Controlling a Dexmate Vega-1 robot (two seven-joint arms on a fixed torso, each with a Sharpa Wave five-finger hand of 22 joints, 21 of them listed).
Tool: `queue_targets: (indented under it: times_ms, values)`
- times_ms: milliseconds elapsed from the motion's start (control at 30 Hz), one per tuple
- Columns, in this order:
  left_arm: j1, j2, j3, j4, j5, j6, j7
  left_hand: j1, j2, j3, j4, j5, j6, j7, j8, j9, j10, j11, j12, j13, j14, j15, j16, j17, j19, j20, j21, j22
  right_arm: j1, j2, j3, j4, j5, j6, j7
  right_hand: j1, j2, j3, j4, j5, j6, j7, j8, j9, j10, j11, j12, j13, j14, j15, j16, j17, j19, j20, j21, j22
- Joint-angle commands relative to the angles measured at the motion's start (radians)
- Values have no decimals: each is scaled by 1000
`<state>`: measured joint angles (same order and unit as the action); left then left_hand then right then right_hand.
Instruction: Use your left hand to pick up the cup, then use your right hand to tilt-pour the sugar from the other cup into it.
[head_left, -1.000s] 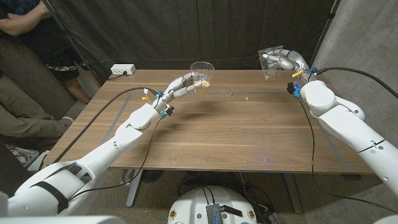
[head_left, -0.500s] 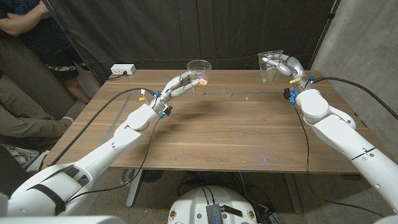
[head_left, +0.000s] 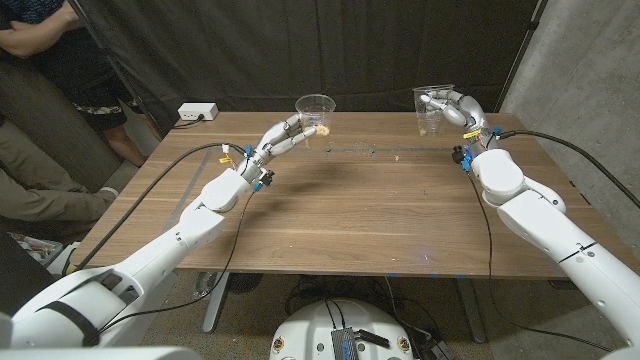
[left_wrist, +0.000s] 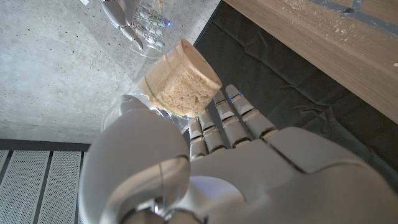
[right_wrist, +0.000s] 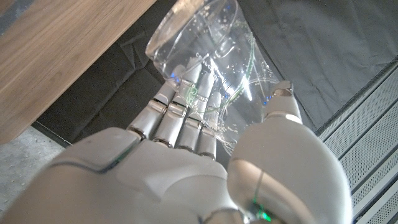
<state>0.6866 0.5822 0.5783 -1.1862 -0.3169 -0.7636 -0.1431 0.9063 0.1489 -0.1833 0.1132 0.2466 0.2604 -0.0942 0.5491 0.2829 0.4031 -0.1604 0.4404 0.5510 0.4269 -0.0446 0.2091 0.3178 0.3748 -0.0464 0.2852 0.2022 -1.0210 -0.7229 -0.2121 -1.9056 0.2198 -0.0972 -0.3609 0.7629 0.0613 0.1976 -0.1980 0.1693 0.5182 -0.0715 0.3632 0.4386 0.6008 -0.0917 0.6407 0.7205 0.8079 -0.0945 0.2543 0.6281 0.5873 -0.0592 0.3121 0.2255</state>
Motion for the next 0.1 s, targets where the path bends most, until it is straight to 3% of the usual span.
queue_targets:
  times_ms: [33, 100]
  values:
    - [21, 12, -11, -43, 18, 38, 43, -1, -2, -7, 2, 0, 8, -1, 9, 3, 6, -3, 5, 4, 7, -137, -3, 5, 6, -8, 9, 4, 19, 3, -11, 22, 27, -3, 19, 23, 31, 59, 57, 6, 14, -5, 8, 6, 11, -9, 6, 3, 11, -141, 6, 4, 8, -68, 8, 4]
    - [21, 9, -11, -41, 22, 38, 48, -1, -2, -7, 2, 0, 9, -1, 9, 3, 6, -4, 5, 4, 7, -138, -3, 5, 6, -9, 9, 4, 21, -3, -13, 29, 31, 3, 29, 22, 32, 59, 58, 6, 15, -6, 8, 7, 11, -8, 6, 4, 12, -141, 6, 5, 7, -68, 8, 5]
